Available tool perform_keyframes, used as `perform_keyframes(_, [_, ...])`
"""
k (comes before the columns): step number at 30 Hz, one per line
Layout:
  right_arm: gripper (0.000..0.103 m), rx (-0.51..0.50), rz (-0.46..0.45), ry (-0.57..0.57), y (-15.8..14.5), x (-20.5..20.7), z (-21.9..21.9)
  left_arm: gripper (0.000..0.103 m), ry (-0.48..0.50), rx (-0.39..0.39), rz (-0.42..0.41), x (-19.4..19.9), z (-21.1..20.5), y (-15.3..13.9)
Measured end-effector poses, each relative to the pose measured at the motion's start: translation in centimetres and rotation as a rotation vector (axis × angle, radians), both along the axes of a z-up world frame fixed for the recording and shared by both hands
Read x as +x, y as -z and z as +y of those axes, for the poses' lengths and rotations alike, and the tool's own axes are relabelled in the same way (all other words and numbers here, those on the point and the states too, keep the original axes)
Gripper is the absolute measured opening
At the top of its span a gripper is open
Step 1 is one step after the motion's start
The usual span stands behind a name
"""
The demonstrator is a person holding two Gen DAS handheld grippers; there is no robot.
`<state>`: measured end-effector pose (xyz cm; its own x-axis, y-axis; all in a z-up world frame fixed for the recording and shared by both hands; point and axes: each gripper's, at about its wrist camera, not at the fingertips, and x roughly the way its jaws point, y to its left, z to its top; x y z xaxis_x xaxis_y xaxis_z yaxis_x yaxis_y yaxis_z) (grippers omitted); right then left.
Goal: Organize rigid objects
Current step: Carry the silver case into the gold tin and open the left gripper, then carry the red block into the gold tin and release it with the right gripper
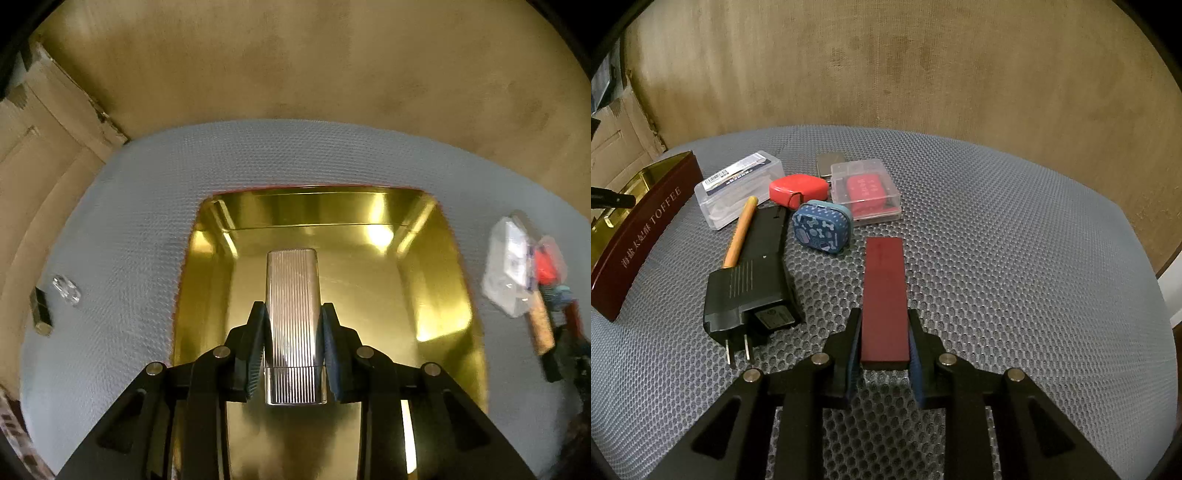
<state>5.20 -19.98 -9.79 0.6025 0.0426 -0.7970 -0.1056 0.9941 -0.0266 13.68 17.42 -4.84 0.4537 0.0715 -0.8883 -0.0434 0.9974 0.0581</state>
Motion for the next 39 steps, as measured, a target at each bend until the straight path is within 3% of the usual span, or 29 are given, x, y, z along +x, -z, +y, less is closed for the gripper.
perform_keyframes(3, [0.023, -0.005, 0.000, 0.000, 0.0, 0.0, 0.1, 0.026, 0.003, -0.020, 0.014, 0.2, 0.4, 0.4])
perform_keyframes(14, [0.023, -0.027, -0.003, -0.003, 0.0, -0.1, 0.8, 0.026, 0.034, 0.042, 0.051, 2.0, 0.7, 2.4])
perform_keyframes(20, [0.023, -0.032, -0.003, -0.005, -0.3, -0.2, 1.0, 0.032, 0.024, 0.051, 0.042, 1.7, 0.5, 1.8])
perform_keyframes(22, [0.023, -0.035, -0.004, -0.006, -0.3, -0.2, 1.1, 0.040, 0.022, 0.055, 0.034, 1.4, 0.5, 1.4])
perform_keyframes(31, [0.023, -0.077, -0.010, -0.011, -0.4, -0.3, 2.0, 0.055, -0.018, 0.018, -0.098, -2.6, 1.0, -1.6])
perform_keyframes(35, [0.023, -0.106, -0.015, -0.012, -0.4, -0.5, 2.6, 0.059, -0.026, 0.067, -0.167, -4.5, 0.8, -2.2])
perform_keyframes(36, [0.023, -0.106, -0.015, -0.012, -0.5, -0.5, 2.7, 0.064, -0.015, 0.092, -0.190, -4.9, 0.6, -2.4])
perform_keyframes(39, [0.023, -0.098, -0.014, -0.010, -0.6, -0.6, 2.7, 0.066, -0.001, 0.125, -0.197, -5.4, 0.2, -2.3])
